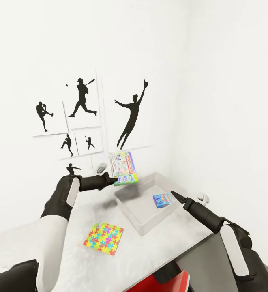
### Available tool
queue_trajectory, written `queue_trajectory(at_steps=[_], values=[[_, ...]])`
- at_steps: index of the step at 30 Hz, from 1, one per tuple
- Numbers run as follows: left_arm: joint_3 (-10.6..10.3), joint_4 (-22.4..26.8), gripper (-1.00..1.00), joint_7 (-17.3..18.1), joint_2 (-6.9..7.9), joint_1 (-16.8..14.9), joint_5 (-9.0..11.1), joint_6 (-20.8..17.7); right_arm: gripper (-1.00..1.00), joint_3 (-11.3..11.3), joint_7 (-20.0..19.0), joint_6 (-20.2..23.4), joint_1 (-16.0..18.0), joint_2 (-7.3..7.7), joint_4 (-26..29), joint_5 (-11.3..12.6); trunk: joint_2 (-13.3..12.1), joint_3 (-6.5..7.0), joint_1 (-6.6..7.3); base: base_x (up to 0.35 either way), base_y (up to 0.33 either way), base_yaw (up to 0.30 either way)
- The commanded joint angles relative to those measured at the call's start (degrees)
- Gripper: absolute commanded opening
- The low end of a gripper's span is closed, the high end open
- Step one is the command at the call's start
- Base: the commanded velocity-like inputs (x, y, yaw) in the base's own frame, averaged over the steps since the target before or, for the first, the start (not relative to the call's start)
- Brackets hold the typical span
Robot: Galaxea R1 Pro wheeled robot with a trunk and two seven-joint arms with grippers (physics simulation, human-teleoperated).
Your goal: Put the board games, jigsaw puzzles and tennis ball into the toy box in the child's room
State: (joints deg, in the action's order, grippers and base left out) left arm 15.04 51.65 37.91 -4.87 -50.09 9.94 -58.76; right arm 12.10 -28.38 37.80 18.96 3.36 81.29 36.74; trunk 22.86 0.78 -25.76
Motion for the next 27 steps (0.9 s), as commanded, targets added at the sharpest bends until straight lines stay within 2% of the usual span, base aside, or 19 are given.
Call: queue_trajectory(at_steps=[1, 4, 7, 11, 14, 20, 23, 27], values=[[0.25, -1.18, -1.00, -2.34, -1.17, -0.47, 0.36, -0.32, 1.00, 0.24, -0.08, 0.43, 0.03, -0.01, -0.05, 0.27, 0.05, -0.02, -0.02, 0.000, 0.000, 0.000], [0.31, -5.12, -1.00, -9.70, -3.17, -2.50, 0.60, -0.15, 1.00, 2.08, -0.55, 0.43, 0.02, -0.01, -0.20, 0.14, 0.05, -0.02, -0.02, 0.000, 0.000, 0.000], [0.42, -7.50, -1.00, -13.12, -3.67, -3.79, 0.81, -0.11, 1.00, 3.06, -1.48, 0.43, 0.02, -0.02, -0.19, 0.10, 0.05, -0.02, -0.02, 0.000, 0.000, 0.000], [0.67, -8.95, -1.00, -14.61, -3.92, -4.50, 1.11, -0.07, 1.00, 3.43, -2.87, 0.48, -0.02, -0.02, 0.14, 0.09, 0.05, -0.02, -0.02, 0.000, 0.000, 0.000], [0.75, -10.62, -1.00, -15.04, -5.13, -4.69, 1.23, 0.24, 1.00, 3.67, -3.90, 0.75, -0.05, -0.02, 0.21, 0.10, 0.05, -0.02, -0.02, 0.000, 0.000, 0.000], [0.78, -15.14, -1.00, -16.71, -5.13, -4.75, 1.40, 4.25, 1.00, 5.80, -4.38, 1.00, -0.06, -0.02, -0.13, 0.20, 0.05, -0.02, -0.02, 0.000, 0.000, 0.000], [0.83, -16.88, -1.00, -17.58, -5.13, -4.75, 3.05, 5.41, 1.00, 6.56, -4.86, 1.03, -0.61, -0.02, -0.08, 0.18, 0.05, -0.02, -0.02, 0.000, 0.000, 0.000], [0.80, -21.00, -1.00, -19.91, -5.13, -4.75, 8.40, 9.61, 1.00, 7.27, -7.15, 0.94, -2.08, -0.02, 0.27, 0.17, 0.05, -0.02, -0.02, 0.000, 0.000, 0.000]])
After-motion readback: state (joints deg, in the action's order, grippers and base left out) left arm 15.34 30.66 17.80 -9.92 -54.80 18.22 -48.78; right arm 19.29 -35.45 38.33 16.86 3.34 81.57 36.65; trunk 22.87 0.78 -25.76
